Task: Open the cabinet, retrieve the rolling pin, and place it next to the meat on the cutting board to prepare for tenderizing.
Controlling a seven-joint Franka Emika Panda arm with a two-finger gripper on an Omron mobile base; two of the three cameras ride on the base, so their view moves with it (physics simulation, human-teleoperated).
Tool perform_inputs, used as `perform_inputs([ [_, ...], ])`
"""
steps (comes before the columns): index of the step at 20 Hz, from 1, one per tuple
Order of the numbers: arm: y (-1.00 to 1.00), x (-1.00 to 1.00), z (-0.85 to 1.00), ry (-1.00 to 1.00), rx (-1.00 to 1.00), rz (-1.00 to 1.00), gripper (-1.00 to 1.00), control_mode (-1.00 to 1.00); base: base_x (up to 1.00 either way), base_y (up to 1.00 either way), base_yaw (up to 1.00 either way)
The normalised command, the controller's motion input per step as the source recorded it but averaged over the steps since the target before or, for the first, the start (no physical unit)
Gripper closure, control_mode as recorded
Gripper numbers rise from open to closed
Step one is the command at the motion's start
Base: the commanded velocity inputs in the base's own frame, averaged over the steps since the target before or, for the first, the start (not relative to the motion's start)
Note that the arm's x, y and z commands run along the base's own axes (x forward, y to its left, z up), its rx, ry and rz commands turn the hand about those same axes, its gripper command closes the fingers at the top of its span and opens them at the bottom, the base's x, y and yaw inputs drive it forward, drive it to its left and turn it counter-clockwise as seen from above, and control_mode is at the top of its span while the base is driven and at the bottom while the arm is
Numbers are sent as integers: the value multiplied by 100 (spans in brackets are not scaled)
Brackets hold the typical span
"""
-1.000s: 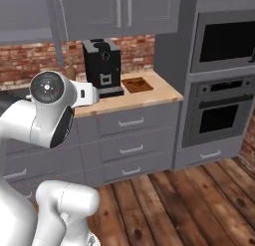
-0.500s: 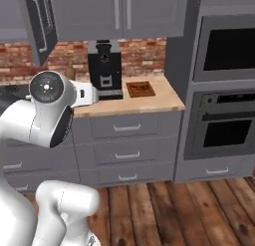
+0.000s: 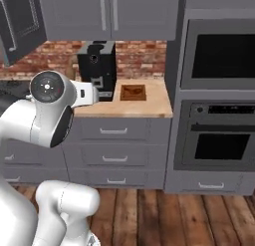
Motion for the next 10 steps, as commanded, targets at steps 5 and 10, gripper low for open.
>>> perform_inputs([
  [5,0,0,0,0,0,0,100,100,35,-63,31],
  [10,0,0,0,0,0,0,100,100,48,-53,31],
])
